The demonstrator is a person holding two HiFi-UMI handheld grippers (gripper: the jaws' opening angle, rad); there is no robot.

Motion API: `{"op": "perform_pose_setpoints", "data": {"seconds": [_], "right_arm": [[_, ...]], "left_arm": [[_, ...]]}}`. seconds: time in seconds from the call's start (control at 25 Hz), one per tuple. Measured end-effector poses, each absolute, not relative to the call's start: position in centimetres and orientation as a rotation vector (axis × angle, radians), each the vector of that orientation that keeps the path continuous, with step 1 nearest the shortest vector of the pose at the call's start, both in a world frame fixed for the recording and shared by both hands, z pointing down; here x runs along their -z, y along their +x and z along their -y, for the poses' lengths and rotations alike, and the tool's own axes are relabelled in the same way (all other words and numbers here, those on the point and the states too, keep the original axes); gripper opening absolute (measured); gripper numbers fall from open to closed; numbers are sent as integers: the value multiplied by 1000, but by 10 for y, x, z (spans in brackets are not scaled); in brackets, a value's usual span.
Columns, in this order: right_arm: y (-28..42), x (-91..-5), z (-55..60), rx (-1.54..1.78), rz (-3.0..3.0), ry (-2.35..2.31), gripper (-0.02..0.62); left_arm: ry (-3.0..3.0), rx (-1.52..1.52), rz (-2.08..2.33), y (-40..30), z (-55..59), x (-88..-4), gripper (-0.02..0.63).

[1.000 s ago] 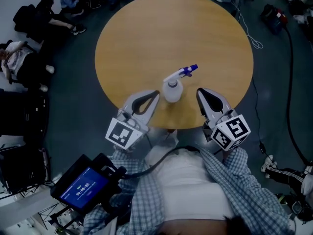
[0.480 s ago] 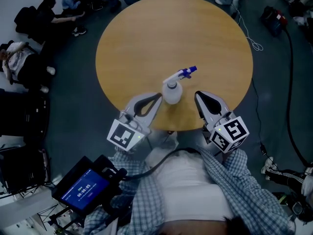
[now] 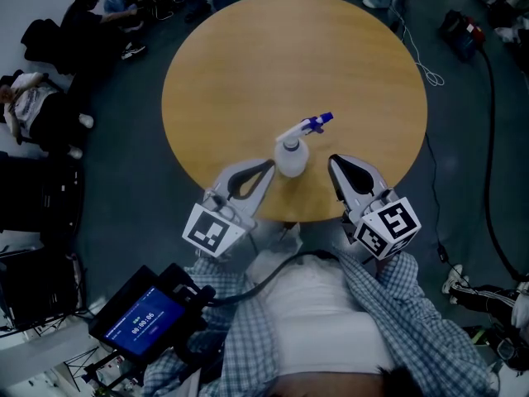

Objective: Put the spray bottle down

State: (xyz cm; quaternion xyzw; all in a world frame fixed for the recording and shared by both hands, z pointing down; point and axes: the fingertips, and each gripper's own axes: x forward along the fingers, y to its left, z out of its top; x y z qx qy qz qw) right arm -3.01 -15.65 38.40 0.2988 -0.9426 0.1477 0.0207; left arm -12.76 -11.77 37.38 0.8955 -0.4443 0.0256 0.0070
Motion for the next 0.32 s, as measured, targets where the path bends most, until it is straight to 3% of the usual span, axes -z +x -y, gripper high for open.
{"op": "perform_pose_setpoints", "data": {"seconds": [0.32], "right_arm": [[-30, -382, 155, -453, 2926, 929, 2]], "left_arm": [[2797, -80, 1381, -126, 117, -374, 2]]}}
